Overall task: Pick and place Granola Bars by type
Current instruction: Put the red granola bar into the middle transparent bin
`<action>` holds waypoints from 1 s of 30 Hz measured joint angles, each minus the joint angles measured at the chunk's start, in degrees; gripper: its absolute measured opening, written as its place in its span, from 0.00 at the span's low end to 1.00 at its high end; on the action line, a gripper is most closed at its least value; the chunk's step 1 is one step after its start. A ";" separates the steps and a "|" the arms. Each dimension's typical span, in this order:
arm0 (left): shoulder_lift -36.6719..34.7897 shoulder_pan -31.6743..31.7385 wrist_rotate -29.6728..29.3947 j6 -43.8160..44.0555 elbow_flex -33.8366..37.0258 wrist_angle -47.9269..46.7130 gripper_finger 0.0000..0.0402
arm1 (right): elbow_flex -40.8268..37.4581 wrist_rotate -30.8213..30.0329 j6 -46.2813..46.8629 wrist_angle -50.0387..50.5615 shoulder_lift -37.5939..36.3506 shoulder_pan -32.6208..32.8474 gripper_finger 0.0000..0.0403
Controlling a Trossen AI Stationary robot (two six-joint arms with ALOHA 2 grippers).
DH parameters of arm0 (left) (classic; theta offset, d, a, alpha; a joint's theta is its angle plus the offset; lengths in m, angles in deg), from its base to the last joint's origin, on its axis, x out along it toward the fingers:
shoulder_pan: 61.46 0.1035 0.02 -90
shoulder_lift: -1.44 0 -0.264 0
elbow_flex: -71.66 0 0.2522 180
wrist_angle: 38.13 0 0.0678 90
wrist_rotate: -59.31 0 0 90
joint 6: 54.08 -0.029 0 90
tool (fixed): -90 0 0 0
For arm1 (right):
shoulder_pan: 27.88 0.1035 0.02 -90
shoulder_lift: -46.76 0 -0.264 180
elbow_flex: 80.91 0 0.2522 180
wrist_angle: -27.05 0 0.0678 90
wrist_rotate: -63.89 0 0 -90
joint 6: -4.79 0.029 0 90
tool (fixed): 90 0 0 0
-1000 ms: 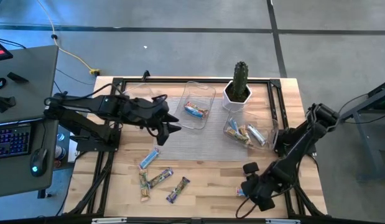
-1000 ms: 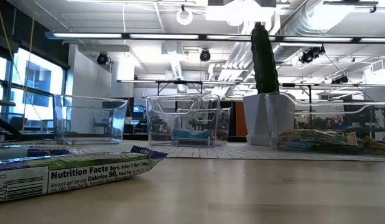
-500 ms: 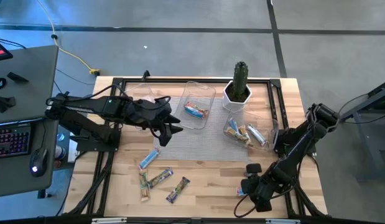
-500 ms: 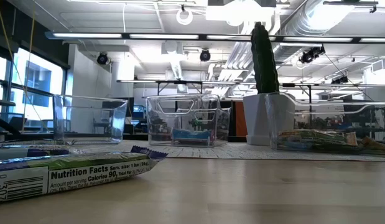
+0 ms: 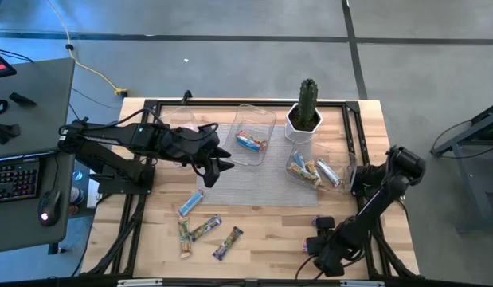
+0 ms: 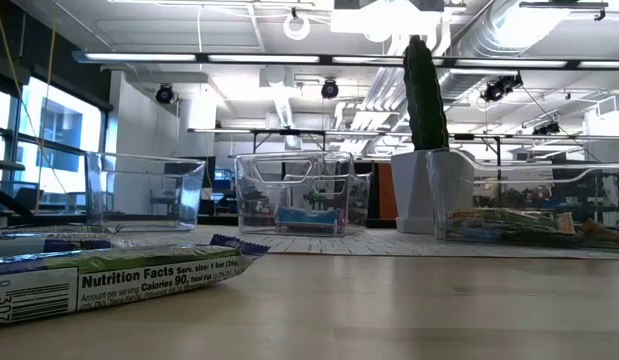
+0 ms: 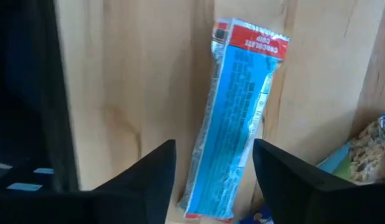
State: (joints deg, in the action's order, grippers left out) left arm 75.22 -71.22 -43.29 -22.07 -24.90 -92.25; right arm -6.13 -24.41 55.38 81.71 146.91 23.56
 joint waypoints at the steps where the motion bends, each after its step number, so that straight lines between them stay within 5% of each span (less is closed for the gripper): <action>1: 0.00 0.00 0.00 0.00 0.00 0.00 0.46 | 0.00 -0.27 0.00 -0.02 0.48 0.00 0.51; 11: 0.00 -0.01 0.04 0.02 0.00 -0.07 0.46 | 0.37 -2.40 1.22 -0.52 6.82 0.04 0.54; 23: 0.00 0.00 0.13 0.15 0.00 -0.04 0.46 | 0.30 -3.06 0.86 -0.59 7.11 -0.15 0.39; 30: -0.02 -0.01 0.24 0.15 -0.02 -0.02 0.46 | 5.28 -4.46 -7.90 0.76 7.81 -3.21 0.35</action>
State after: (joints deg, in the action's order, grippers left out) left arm 75.20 -71.23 -43.06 -21.91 -24.92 -92.27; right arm -0.85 -28.86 47.48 82.48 154.72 20.34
